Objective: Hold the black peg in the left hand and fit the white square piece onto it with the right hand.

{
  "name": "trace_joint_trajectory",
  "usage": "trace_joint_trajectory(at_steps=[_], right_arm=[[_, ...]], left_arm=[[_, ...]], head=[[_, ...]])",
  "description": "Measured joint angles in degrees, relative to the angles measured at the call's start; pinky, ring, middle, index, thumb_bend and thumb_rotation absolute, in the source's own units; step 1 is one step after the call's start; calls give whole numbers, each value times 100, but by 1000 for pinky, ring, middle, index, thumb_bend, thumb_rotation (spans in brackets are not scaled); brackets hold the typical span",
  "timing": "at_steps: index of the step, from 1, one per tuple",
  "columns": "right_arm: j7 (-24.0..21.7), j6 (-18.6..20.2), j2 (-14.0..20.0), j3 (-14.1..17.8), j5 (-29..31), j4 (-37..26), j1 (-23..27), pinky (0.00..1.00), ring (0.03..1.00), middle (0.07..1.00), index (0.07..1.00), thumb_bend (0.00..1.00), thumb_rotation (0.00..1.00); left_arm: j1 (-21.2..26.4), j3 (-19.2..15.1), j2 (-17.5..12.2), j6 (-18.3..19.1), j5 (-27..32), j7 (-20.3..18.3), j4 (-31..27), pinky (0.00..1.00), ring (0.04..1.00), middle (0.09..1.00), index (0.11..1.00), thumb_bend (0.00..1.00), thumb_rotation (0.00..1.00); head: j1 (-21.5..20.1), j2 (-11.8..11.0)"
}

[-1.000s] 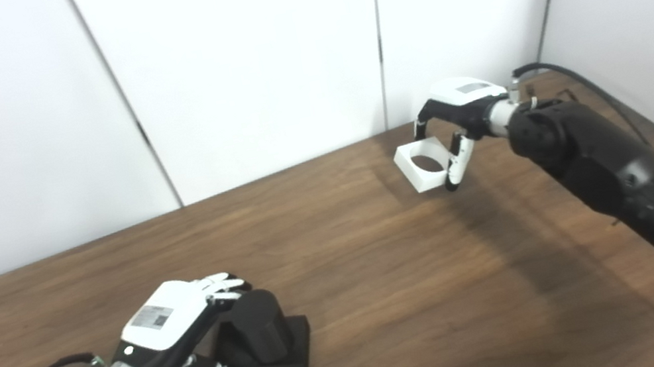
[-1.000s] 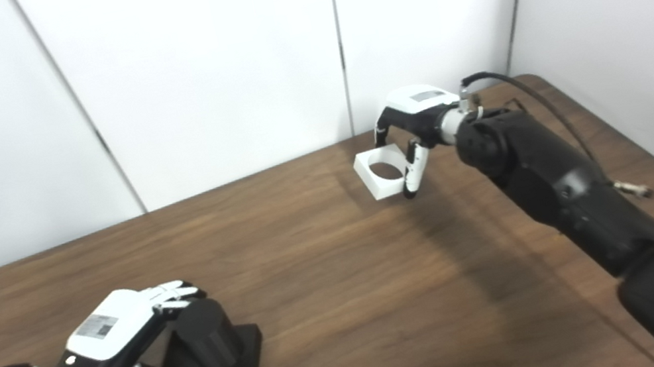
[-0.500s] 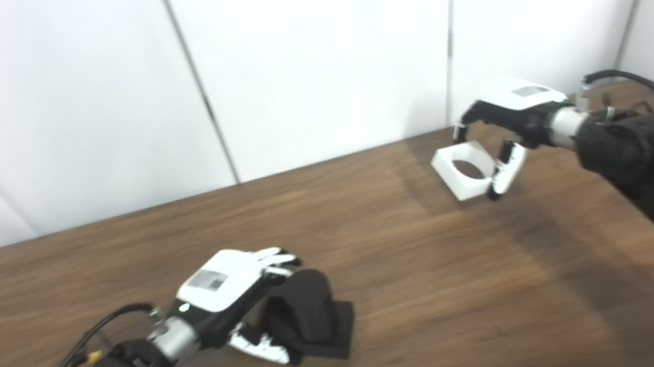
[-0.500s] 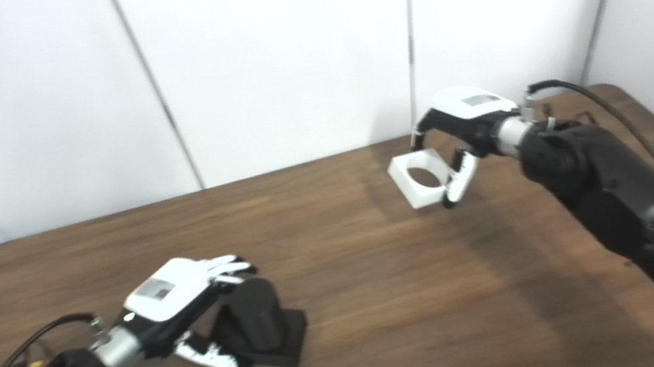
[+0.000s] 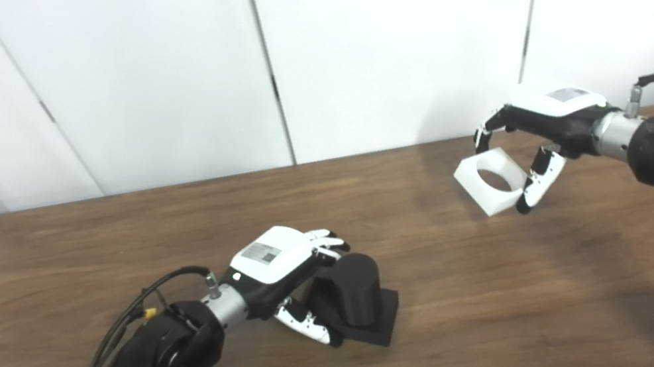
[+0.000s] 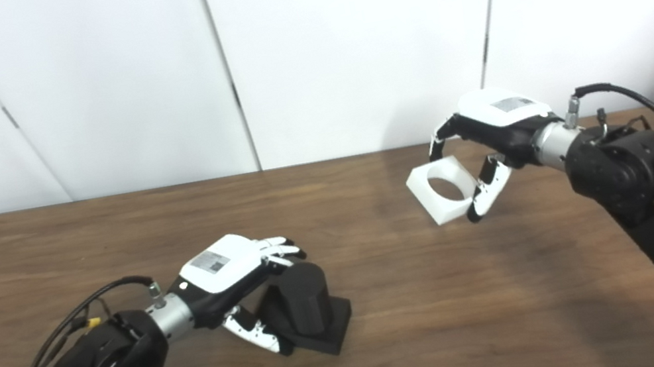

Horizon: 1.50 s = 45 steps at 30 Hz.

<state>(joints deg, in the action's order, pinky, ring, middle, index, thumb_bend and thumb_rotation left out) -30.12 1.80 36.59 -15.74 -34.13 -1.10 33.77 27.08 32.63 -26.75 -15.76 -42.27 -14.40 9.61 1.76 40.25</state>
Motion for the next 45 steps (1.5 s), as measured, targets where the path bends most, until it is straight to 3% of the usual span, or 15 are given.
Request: trace_joint_trajectory(at_steps=[9,26,45], right_arm=[[-141,-195,-231,-171,110,-361,138,707,826,762,479,521,129],[-633,-177,-794,-298,206,-907,222,727,837,764,478,522,130],[-912,-177,-1433,-744,77,-940,426,720,823,762,478,524,134]], left_arm=[[11,-2,40,104,-13,-99,-34,830,928,887,491,523,75],[68,18,95,181,-35,-165,-33,855,930,897,492,523,76],[80,24,120,184,-87,-176,-34,846,932,895,492,523,76]], head=[[35,9],[26,44],[62,79]])
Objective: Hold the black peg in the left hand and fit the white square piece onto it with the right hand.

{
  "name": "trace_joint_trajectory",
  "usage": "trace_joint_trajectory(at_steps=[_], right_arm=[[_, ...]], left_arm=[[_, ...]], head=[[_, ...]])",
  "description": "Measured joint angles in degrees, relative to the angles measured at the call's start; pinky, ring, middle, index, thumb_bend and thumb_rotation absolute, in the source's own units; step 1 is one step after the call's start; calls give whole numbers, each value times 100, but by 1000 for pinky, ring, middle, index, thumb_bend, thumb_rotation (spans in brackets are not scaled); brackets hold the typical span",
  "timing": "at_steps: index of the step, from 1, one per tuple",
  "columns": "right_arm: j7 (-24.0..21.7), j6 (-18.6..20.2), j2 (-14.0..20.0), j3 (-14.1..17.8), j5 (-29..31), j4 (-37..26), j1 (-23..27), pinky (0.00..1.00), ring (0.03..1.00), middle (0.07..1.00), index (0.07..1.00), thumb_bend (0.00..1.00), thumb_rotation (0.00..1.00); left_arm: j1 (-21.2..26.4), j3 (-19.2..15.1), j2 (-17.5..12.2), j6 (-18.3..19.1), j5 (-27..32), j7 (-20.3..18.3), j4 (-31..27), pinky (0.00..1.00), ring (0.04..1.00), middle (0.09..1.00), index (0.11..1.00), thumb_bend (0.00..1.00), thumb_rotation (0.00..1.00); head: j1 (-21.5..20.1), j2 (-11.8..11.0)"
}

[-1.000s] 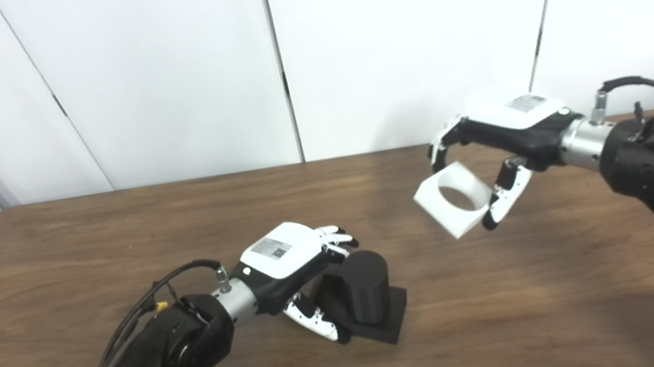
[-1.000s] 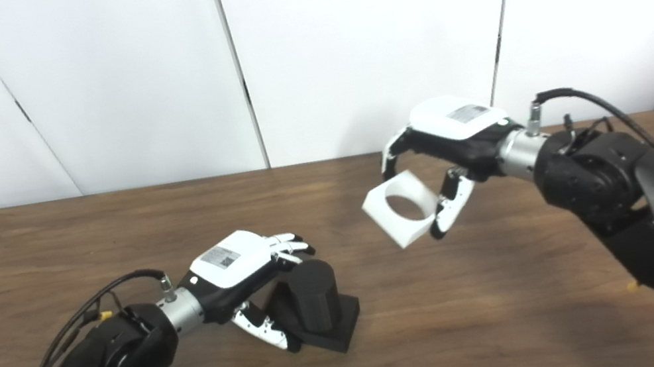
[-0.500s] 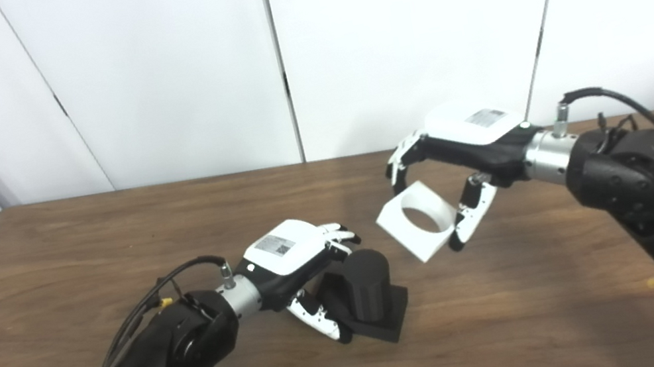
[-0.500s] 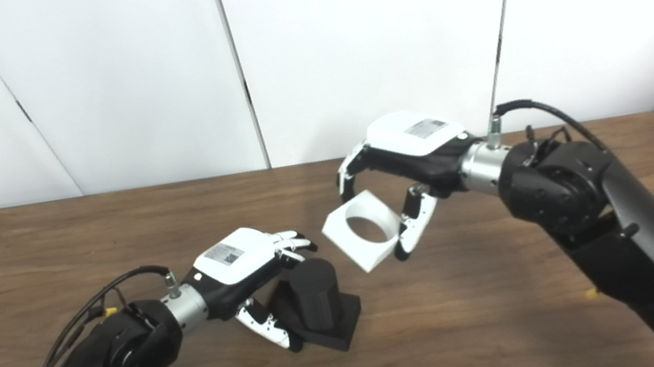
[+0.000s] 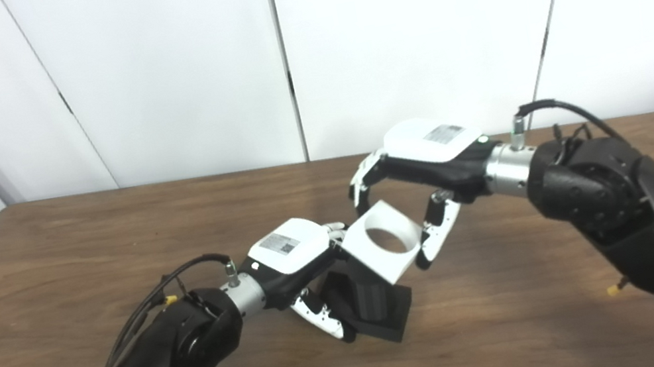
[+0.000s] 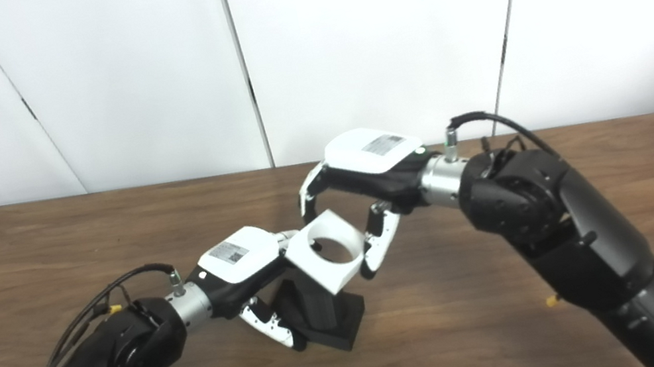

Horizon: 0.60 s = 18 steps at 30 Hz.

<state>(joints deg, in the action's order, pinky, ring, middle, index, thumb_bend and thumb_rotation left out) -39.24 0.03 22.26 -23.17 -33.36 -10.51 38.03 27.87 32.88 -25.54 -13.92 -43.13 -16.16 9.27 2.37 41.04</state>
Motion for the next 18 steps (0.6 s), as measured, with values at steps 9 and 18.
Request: trace_joint_trajectory(at_steps=[9,18], right_arm=[[-127,25,-128,-126,-129,0,-1,749,834,772,478,523,134],[-137,-14,-195,-193,-129,8,-3,749,826,771,477,524,134]], left_arm=[[-3,-1,3,0,0,0,0,839,929,891,492,523,76],[-1,1,15,56,-1,-33,-19,846,932,900,492,523,76]], head=[[26,35],[35,53]])
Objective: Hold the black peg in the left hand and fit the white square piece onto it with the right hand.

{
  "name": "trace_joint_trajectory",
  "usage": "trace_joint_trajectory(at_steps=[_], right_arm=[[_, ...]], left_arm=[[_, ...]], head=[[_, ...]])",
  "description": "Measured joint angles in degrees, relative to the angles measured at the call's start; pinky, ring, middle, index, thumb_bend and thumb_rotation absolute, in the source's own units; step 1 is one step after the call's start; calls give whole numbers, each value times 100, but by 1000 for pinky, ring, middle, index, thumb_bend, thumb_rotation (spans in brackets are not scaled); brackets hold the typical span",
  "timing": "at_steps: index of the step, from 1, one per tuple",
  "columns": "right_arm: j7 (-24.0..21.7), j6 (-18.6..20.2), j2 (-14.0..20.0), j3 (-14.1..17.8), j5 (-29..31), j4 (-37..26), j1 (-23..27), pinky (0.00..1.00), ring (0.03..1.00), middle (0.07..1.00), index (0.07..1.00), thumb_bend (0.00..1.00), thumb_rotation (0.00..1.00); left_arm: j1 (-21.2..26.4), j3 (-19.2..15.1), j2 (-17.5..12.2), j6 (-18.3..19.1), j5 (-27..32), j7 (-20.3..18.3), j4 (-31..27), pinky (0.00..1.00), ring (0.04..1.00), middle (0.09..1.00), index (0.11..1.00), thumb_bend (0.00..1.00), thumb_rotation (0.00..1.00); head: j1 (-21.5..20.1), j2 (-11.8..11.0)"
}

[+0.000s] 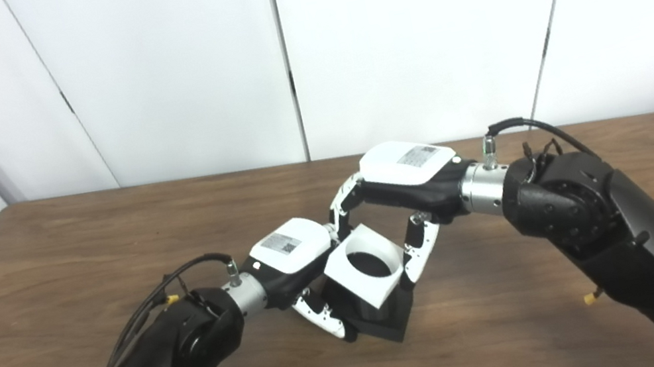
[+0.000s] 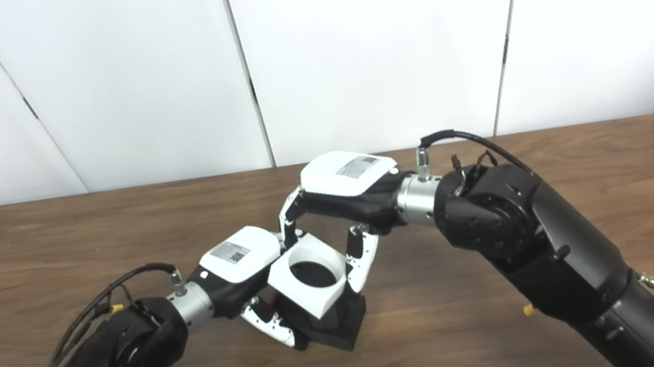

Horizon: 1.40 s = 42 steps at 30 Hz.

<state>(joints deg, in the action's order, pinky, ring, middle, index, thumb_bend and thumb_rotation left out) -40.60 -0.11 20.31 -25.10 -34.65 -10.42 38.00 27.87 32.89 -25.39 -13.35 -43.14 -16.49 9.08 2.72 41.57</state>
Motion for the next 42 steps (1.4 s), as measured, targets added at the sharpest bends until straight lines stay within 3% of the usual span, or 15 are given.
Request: trace_joint_trajectory(at_steps=[13,42], right_arm=[[98,-265,-4,-52,3,287,96,742,822,765,477,524,133],[145,-269,79,-51,-76,806,86,753,827,762,477,522,129]], left_arm=[[-11,-1,17,93,0,-16,-19,857,942,903,492,523,76],[-59,-9,39,133,1,-9,-87,854,926,881,491,523,75]], head=[[35,0],[53,79]])
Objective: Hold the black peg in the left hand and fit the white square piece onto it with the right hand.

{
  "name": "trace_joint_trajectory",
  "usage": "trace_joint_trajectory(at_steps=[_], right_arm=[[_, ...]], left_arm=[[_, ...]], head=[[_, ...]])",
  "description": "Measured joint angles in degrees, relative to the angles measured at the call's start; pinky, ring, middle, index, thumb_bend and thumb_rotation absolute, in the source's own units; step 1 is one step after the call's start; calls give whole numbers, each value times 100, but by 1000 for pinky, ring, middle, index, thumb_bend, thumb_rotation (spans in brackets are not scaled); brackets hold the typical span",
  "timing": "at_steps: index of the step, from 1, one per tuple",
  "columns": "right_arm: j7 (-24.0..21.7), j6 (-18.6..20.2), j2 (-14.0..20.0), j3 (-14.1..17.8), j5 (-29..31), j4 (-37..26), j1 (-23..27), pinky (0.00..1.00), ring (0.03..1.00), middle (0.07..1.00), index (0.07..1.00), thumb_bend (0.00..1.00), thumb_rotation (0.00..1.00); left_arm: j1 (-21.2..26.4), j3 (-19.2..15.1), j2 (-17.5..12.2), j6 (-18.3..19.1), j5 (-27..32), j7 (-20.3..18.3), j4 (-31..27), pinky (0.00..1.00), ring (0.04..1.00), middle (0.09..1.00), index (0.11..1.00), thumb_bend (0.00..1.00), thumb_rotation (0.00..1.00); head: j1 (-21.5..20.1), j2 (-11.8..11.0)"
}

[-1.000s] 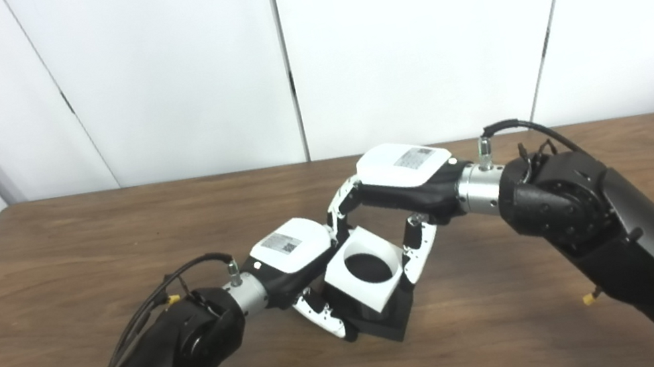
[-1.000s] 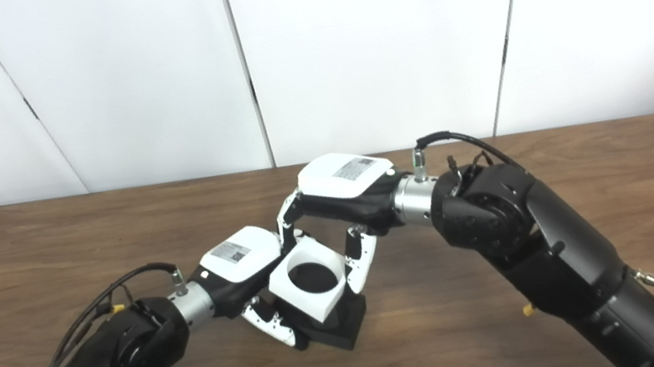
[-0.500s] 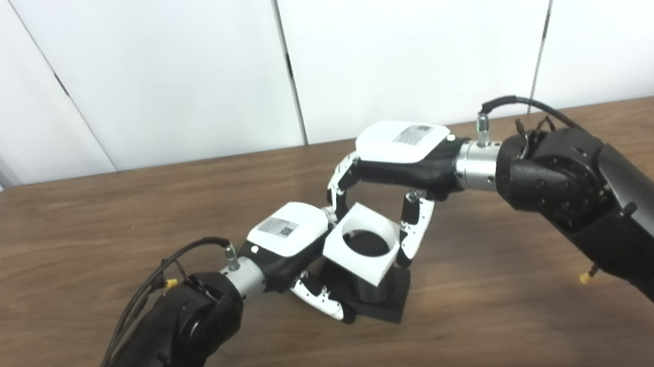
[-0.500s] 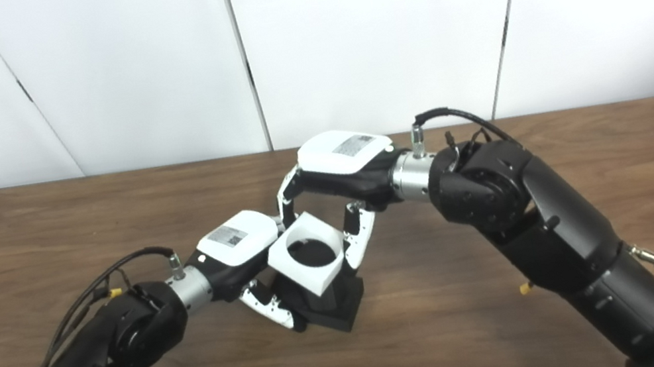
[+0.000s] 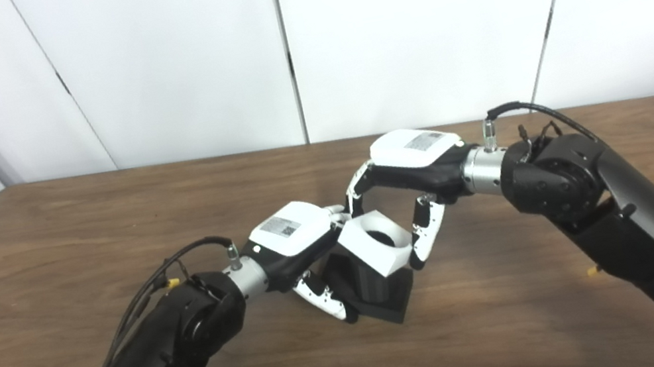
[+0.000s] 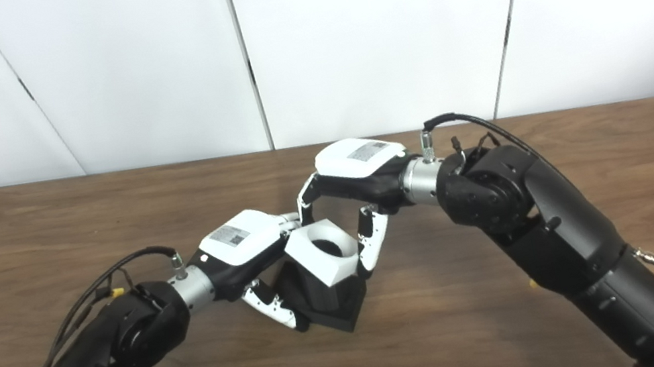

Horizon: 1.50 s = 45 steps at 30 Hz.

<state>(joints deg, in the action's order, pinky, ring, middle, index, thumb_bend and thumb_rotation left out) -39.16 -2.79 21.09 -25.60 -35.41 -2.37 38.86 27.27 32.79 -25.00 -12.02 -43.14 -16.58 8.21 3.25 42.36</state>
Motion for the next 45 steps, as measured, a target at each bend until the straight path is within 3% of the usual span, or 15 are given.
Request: trace_joint_trajectory(at_steps=[15,27,45], right_arm=[[-36,23,4,-11,10,-25,2,756,831,767,478,523,131],[-496,265,-24,-39,54,-616,160,777,836,765,477,523,134],[-324,131,-10,-84,48,-521,135,749,828,761,478,524,133]], left_arm=[[-1,-4,1,8,3,-1,0,872,928,881,491,523,75],[3,1,14,3,3,0,1,867,933,885,491,523,76],[-6,-9,12,8,3,-2,0,849,918,873,491,523,75]], head=[[9,18],[35,35],[44,62]])
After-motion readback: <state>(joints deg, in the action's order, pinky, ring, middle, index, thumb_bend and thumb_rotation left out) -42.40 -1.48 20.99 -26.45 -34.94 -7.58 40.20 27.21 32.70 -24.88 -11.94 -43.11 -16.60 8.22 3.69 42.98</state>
